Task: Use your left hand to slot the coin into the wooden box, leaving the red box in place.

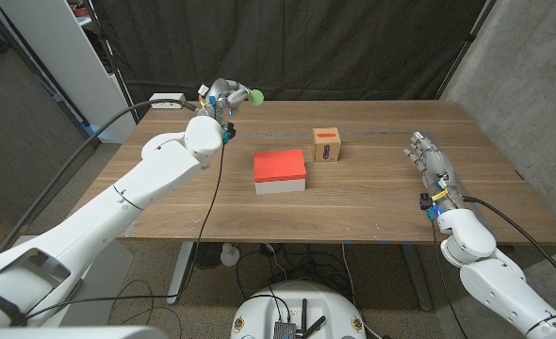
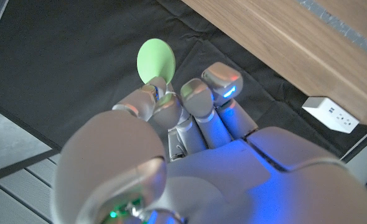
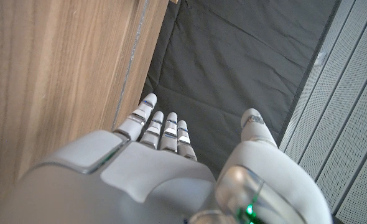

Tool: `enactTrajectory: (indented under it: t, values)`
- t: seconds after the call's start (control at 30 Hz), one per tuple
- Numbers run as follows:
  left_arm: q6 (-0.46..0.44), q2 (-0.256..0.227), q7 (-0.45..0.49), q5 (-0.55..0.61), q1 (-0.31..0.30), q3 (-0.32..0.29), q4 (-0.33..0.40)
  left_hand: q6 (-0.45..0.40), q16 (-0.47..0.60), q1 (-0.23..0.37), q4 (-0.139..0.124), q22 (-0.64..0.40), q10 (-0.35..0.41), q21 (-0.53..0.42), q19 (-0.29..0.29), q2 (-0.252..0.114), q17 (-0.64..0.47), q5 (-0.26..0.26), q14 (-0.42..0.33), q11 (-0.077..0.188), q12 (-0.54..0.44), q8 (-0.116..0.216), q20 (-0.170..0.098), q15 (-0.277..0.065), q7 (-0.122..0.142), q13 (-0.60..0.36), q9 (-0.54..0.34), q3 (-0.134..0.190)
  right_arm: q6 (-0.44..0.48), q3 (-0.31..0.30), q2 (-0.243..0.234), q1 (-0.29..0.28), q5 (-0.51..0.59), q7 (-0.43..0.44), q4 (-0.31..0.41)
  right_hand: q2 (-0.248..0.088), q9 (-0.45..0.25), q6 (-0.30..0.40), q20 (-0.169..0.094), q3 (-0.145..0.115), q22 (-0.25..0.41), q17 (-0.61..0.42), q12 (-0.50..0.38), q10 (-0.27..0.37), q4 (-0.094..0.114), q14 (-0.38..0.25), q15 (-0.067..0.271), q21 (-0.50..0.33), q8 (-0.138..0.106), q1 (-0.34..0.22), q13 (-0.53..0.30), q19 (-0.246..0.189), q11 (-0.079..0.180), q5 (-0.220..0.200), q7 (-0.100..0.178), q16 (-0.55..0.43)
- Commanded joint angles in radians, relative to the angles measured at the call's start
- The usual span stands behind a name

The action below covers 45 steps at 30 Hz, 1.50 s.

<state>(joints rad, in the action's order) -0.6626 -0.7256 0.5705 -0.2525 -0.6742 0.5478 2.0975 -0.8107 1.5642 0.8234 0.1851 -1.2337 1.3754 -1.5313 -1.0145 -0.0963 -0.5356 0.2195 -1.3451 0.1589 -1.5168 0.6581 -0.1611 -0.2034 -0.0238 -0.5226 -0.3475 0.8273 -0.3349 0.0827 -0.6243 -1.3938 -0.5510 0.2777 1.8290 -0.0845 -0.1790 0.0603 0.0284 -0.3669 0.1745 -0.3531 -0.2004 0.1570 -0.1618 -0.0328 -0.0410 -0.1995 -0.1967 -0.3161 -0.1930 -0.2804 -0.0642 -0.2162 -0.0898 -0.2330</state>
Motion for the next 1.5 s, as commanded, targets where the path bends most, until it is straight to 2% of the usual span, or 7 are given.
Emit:
enactTrajectory:
  t: [0.03,0.37,0.57,1.03,1.5]
  values:
    - [-0.052,0.064,-0.062,0.205,0.107,0.122,-0.053,-0.126,0.002,0.017,0.002,-0.003,-0.002,-0.008,0.004,0.0,-0.002,0.004,-0.007,-0.007,-0.011,0.029,-0.048,-0.003,-0.046,-0.011,-0.01,-0.007,-0.034,0.007,0.008,0.008,-0.01,-0.033,-0.014,0.001,-0.005,0.007,-0.002,-0.003,0.001,-0.001,-0.006,0.013,0.006,-0.003,0.008,-0.003,-0.005,-0.016,-0.002,-0.007,-0.002,-0.004,-0.006,-0.005]
    - [-0.118,0.096,-0.215,0.348,0.237,0.242,-0.105,-0.132,0.005,0.024,0.001,-0.003,-0.001,-0.015,0.008,0.004,-0.011,0.004,-0.011,-0.007,-0.012,0.025,-0.047,-0.003,-0.043,-0.015,-0.007,-0.012,-0.05,0.007,0.014,0.01,-0.026,-0.047,-0.035,0.0,-0.005,0.006,-0.003,-0.003,0.001,-0.001,-0.005,0.013,0.005,-0.004,0.005,-0.003,-0.003,-0.017,-0.002,-0.008,-0.003,-0.005,-0.006,-0.005]
    - [-0.138,0.115,-0.287,0.422,0.291,0.298,-0.127,-0.136,0.003,0.028,0.001,-0.004,0.0,-0.018,0.012,0.009,-0.017,0.005,-0.008,-0.005,-0.012,0.022,-0.047,-0.003,-0.042,-0.018,-0.006,-0.016,-0.058,0.0,0.014,0.005,-0.029,-0.049,-0.038,-0.001,-0.005,0.006,-0.003,-0.004,0.001,-0.001,-0.004,0.012,0.005,-0.003,0.004,-0.003,-0.003,-0.018,-0.001,-0.008,-0.004,-0.005,-0.007,-0.005]
    - [-0.153,0.177,-0.396,0.628,0.386,0.426,-0.195,-0.142,-0.002,0.033,-0.001,-0.003,0.0,-0.017,0.015,0.009,-0.017,0.007,-0.003,-0.005,-0.01,0.015,-0.048,-0.003,-0.041,-0.02,-0.003,-0.021,-0.066,-0.007,0.014,-0.004,-0.036,-0.054,-0.045,-0.002,-0.005,0.005,-0.003,-0.004,0.001,-0.001,-0.003,0.013,0.006,-0.003,0.0,-0.002,-0.001,-0.02,-0.001,-0.008,-0.006,-0.005,-0.007,-0.004]
    - [-0.159,0.238,-0.49,0.837,0.432,0.52,-0.276,-0.147,0.004,0.036,-0.002,-0.003,-0.002,-0.015,0.017,0.012,-0.024,0.008,-0.009,-0.007,-0.014,0.01,-0.048,-0.003,-0.041,-0.03,-0.007,-0.023,-0.078,-0.015,0.019,-0.016,-0.035,-0.05,-0.049,-0.002,-0.005,0.006,-0.001,-0.004,0.001,-0.001,-0.003,0.016,0.006,-0.003,0.003,-0.001,0.0,-0.021,-0.001,-0.008,-0.007,-0.006,-0.006,-0.004]
